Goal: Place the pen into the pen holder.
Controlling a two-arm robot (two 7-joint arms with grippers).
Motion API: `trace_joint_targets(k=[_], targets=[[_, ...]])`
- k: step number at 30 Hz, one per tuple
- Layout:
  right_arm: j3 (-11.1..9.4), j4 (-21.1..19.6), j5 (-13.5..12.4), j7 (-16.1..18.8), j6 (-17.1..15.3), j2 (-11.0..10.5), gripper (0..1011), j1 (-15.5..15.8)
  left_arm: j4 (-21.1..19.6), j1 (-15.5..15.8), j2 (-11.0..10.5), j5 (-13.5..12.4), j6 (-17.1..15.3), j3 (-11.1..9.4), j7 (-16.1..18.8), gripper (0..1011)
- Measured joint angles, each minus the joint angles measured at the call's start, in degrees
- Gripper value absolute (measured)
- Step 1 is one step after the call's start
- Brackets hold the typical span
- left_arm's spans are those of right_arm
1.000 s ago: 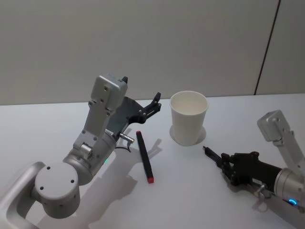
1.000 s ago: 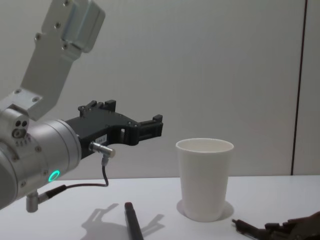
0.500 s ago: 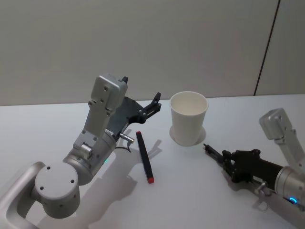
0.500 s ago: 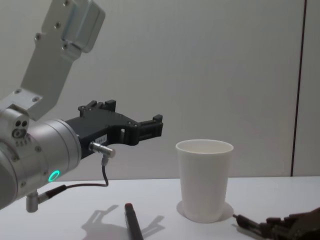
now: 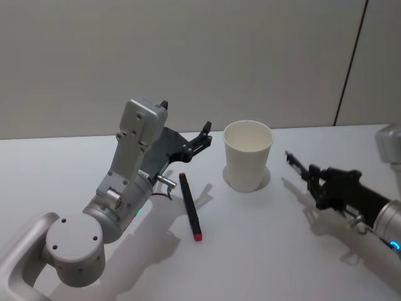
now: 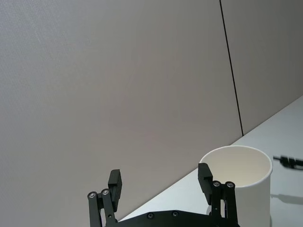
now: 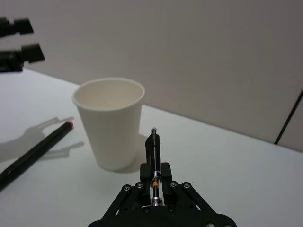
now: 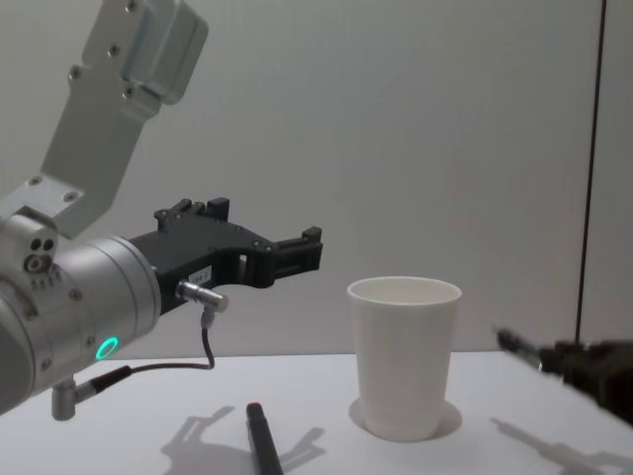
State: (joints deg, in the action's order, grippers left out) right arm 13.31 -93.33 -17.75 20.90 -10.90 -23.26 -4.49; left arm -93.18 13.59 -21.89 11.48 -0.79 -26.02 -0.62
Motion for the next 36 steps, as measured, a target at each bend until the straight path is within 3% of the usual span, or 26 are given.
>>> trace_joint_targets(k=[12,19,29,36], targets=[[-2.63,-2.22,-6.96,-3.91,8.20,-0.48,134,0.00,0.00,0.00,0.00,0.00,0.00,0.00,0.00,1001],[-3.66,-2.90,-9.89,-4.50,12.61,-0.25,134,-1.21,0.00,0.00,0.00,0.00,0.00,0.00,0.00,1001],[-3.68,-1.74,-10.99,-4.03,15.85,1.42,134,-4.11,0.00,0.00,0.00,0.00,0.00,0.00,0.00,1001],[-2.65,0.61,-9.49,-3.56,16.31,3.12,134,-5.98,0.00,0.00,0.00,0.00,0.00,0.00,0.00,1001]])
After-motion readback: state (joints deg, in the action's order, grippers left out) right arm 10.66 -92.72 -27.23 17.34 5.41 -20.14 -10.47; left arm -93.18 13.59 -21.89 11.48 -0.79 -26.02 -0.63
